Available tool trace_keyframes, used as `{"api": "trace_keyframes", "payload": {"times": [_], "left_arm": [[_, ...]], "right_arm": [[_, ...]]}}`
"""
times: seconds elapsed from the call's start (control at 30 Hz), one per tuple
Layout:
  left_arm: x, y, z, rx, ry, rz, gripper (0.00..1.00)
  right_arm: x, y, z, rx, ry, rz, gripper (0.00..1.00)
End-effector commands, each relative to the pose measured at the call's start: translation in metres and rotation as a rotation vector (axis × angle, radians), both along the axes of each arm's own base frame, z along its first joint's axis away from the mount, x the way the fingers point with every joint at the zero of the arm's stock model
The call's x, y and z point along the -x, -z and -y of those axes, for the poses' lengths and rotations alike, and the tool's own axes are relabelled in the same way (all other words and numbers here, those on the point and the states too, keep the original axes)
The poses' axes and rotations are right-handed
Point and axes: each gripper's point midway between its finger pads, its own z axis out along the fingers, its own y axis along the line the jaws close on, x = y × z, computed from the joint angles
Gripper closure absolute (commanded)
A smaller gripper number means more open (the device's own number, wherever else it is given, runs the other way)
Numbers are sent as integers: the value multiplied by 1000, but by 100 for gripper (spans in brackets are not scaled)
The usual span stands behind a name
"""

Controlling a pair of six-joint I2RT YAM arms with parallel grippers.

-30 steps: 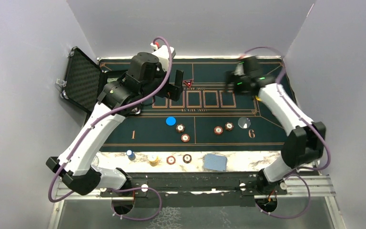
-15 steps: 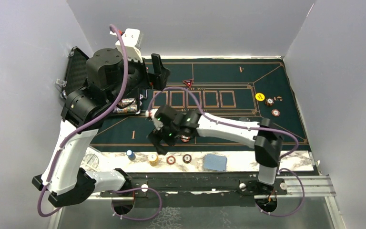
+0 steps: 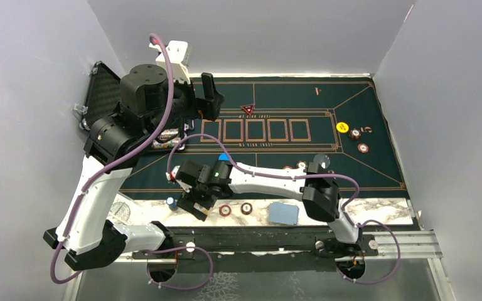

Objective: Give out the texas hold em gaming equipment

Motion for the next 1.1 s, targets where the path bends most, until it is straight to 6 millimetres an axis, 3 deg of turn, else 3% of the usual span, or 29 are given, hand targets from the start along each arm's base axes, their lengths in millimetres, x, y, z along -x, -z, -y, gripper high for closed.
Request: {"api": "trace_keyframes", "payload": {"times": [0.0,0.47,0.93,1.07], "left_arm": [[-2,-5,-5,2,-23,16,1],[0,-3,-5,-11,-12,17,1],[0,0,-6,-45,-3,20,1],[0,1,-6,-51,1,20,1]], "right_arm": [[-4,9,6,74,0,43,9],[5,23,-13,55,-26,0,25],[3,28,-14,66,-13,3,44],[2,30,-14,69,-11,5,45]]}}
